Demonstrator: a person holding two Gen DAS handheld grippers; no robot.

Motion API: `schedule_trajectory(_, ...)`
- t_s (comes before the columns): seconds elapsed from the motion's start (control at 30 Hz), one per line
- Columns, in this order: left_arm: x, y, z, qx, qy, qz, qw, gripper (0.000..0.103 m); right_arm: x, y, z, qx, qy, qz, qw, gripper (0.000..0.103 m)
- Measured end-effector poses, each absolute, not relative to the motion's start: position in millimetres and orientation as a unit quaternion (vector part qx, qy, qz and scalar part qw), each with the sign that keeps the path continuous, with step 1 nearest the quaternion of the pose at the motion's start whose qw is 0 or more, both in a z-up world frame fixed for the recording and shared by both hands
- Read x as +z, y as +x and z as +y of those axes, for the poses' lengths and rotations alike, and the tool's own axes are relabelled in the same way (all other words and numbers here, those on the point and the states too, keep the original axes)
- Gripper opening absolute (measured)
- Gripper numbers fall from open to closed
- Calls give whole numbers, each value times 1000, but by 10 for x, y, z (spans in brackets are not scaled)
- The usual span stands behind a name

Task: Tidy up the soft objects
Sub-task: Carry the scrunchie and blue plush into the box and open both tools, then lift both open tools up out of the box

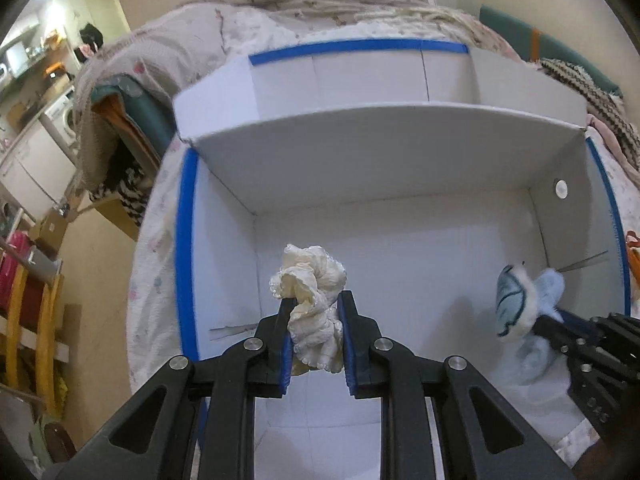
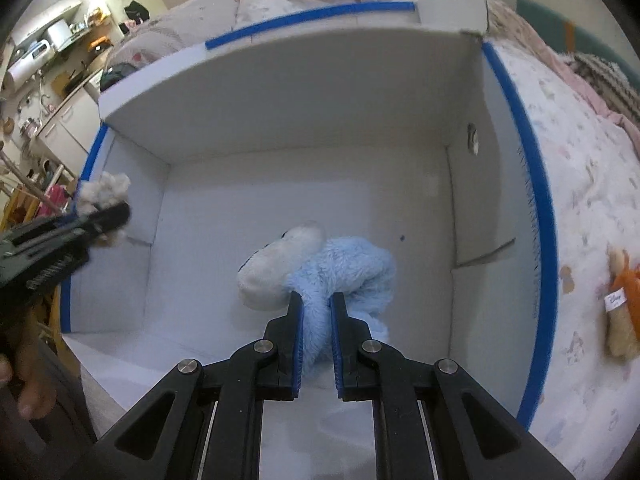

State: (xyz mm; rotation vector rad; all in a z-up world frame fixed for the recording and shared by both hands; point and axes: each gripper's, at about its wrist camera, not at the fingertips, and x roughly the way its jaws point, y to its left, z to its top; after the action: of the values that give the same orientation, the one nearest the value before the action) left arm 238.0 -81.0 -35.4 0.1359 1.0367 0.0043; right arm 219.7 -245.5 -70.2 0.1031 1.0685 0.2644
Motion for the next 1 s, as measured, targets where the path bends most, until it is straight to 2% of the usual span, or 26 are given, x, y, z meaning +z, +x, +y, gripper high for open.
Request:
schedule_trajectory(0.3,-376,2571,-844,14,88,506,858,18,-640,2232,-2576,97,64,494,862,13)
schedule_trajectory(0.53,-662,2577,-905,23,89,524,847,18,-673,2323,-2430,116,57,507,852,16)
schedule_trajectory(0.63,-736,2575,-907,22,86,530,844,19,-682,2307,-2421,114,55,512,850,26)
schedule_trajectory(0.7,-770,2597,-909,16,88,536,840,28,-676,2307,-2415,116,55,515,847,35)
schedule_trajectory(0.73,-776,2609,-900,11,82,540,838,33,-663,2308,-2417,115,55,515,848,53)
schedule_trajectory(0.77,-773,2643,-884,10,78,542,837,44,-645,2297,-2429,114,58,510,850,73)
schedule_trajectory(0.87,-695,2654,-838,7,59,533,844,61,-568,2279,-2470,113,72,494,859,76)
schedule_trajectory(1.0,-560,2633,-836,-2,59,518,853,64,-520,2277,-2550,124,105,486,859,79)
